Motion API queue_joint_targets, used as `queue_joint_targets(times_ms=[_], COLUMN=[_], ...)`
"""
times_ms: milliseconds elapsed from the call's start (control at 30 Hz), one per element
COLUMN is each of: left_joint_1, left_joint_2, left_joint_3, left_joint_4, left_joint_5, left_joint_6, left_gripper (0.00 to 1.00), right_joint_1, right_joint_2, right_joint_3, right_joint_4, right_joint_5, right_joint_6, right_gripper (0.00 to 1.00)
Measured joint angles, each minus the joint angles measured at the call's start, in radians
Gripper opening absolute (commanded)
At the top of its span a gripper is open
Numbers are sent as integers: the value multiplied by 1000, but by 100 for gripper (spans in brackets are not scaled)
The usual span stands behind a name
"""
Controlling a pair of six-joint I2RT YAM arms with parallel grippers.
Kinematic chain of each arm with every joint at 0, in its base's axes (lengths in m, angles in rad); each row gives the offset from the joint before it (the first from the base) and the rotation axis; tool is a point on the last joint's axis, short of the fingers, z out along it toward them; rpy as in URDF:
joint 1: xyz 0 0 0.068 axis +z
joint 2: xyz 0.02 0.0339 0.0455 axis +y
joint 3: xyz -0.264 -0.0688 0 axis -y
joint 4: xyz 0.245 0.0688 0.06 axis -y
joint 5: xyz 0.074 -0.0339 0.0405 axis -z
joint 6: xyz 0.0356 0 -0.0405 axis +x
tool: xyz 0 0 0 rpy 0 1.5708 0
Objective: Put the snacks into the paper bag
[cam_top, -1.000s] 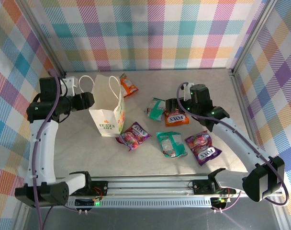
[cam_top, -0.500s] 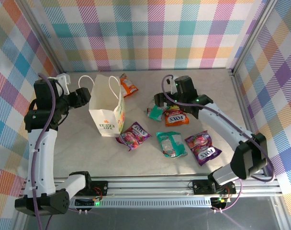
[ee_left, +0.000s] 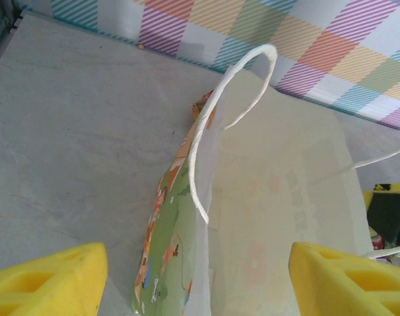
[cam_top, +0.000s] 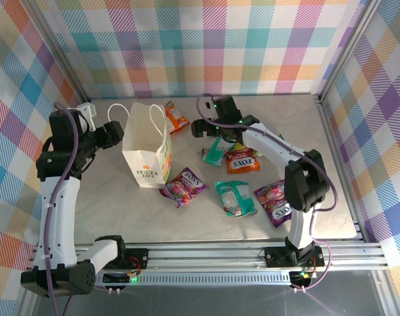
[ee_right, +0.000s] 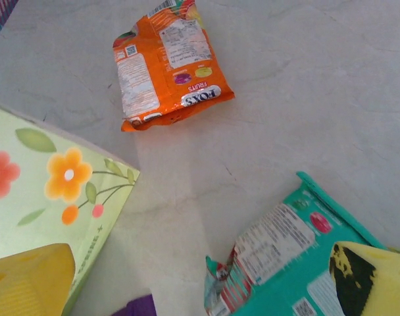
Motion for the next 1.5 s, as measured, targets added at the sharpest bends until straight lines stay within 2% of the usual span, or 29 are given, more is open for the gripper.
queue_joint_targets(times_ms=[633, 933, 1233, 1367, 1500], left_joint_1=[0, 0, 1, 1, 0], left_joint_2=[-64, -78, -97, -121, -137], left_joint_3=[-57, -102, -104, -108, -111], left_joint_4=[86, 132, 168, 175, 175], left_joint_5=[-2, 9, 62, 63, 62], left_joint_6=[-62, -80, -136, -147, -150], left_gripper=[73, 73, 73, 73, 73], right_joint_1=[1, 5, 5, 5, 5], right_joint_2=[436, 637, 731, 791, 804], right_joint_3=[438, 670, 766, 859, 879], right_joint_4=[-22, -66, -64, -74, -80], right_joint_5=[-84, -85, -84, -81, -83], right_joint_6=[72, 100, 112, 143, 189], right_gripper=[100, 98, 97, 94, 89])
